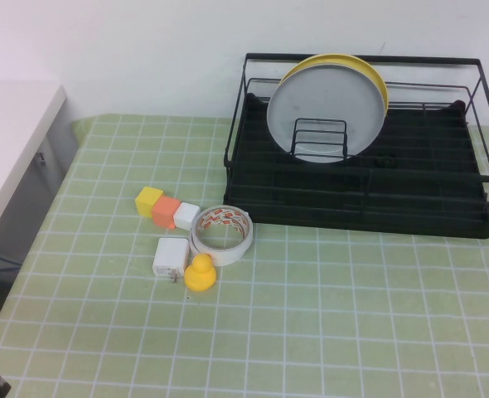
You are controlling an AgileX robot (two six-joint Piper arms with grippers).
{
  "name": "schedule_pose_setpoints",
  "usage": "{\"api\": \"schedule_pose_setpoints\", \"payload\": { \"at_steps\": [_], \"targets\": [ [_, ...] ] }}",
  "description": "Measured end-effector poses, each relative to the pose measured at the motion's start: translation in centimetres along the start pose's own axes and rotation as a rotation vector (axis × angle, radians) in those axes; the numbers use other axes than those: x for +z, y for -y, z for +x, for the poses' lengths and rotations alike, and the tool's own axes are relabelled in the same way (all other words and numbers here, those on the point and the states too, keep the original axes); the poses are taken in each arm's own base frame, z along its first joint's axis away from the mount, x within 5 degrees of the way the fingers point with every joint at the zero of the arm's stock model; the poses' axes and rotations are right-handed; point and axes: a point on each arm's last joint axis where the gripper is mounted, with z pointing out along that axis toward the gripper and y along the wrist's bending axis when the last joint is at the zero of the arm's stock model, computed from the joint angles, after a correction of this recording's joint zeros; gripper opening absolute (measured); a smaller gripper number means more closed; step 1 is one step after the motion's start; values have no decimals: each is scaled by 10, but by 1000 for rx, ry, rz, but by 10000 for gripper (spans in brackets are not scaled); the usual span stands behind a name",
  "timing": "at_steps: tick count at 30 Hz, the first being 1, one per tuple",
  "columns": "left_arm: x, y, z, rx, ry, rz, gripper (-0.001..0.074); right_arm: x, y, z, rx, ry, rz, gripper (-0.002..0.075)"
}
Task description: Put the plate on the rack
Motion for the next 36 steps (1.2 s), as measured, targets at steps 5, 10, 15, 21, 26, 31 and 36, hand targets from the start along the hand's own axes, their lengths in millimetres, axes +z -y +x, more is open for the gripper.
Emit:
{"api": "schedule_pose_setpoints", "payload": {
  "at_steps": [5, 10, 15, 21, 26, 31, 36],
  "targets": [
    [0, 0, 0, 5, 0, 0, -1, -38, -28, -34, -39, 17, 88, 6],
    [0, 0, 0, 7, 0, 0, -1, -93, -63, -68, -82, 7, 283, 6],
    [0, 0, 0, 7, 0, -2, -1, -136, -114, -97, -153, 45, 392, 6],
    [0, 0, 0, 12, 1, -2, -1, -175, -174, -101, -173, -1, 496, 6],
    [0, 0, 0, 12, 1, -2, -1, -194, -215, -72, -122, -101, 540, 6],
    [0, 0, 0, 12, 1, -2, -1, -199, -245, -15, -30, -201, 542, 6],
    [0, 0, 0, 12, 1, -2, -1, -204, -265, 40, 4, -257, 611, 6]
  ]
}}
